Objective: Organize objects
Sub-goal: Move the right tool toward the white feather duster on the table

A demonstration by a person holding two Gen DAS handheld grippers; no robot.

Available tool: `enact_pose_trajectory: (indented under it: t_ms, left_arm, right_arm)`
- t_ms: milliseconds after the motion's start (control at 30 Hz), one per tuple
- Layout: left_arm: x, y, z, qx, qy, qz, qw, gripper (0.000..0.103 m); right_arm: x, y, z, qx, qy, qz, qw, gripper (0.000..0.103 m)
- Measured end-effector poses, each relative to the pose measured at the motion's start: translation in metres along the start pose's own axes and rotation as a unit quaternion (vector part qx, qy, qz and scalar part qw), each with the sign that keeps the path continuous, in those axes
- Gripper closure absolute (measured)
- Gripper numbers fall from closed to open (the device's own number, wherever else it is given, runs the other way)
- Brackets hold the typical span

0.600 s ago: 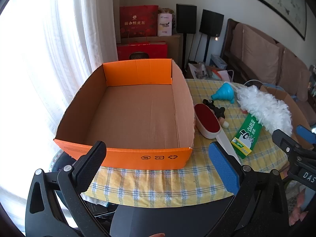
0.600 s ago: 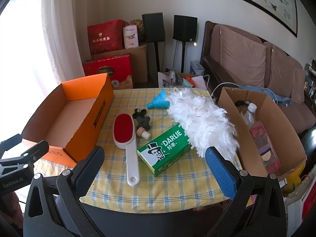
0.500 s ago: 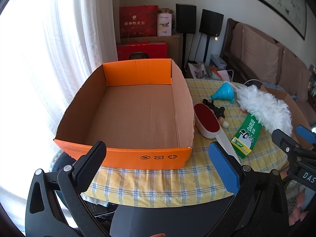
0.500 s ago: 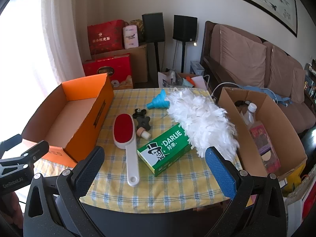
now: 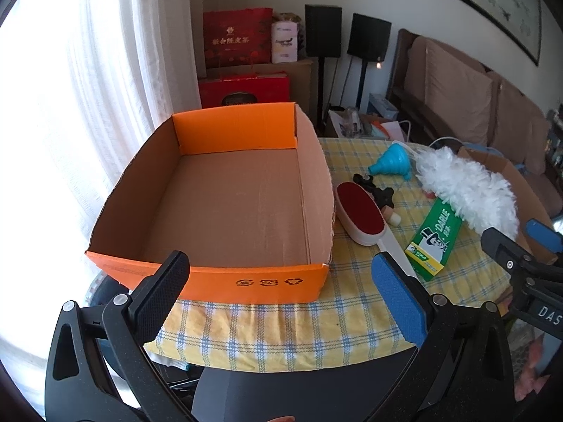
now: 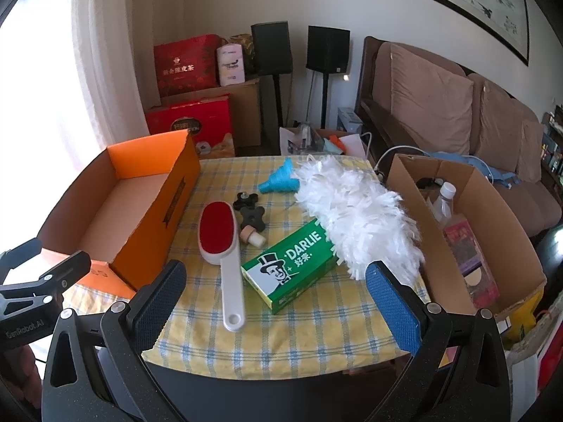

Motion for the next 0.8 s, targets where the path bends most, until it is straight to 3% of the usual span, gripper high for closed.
enact_pose_trajectory:
  t_ms: [533,800]
  left_arm:
    - [-0.016,0.007,0.026,0.009,0.026,0.008,0.9996,0.000]
    - [-0.034,0.017,0.047,0.035,0.035,0.017,0.9986,0.000]
  right_arm:
    - [-0.006,0.004,0.015,0.007,0.006,0.000,1.000,0.000]
    - [-0.011,0.008,0.031,0.018,0.010,0.002,1.000,0.000]
Point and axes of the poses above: each gripper's, at about its wrist camera, not at the fingertips, and y roughly the way its jaws point, z to its right, x to its underside, the point moved 9 cm from there along y, roughly the way its jaws point, and after that the axes turned 7 degrees about y, right-handed, at the moved point
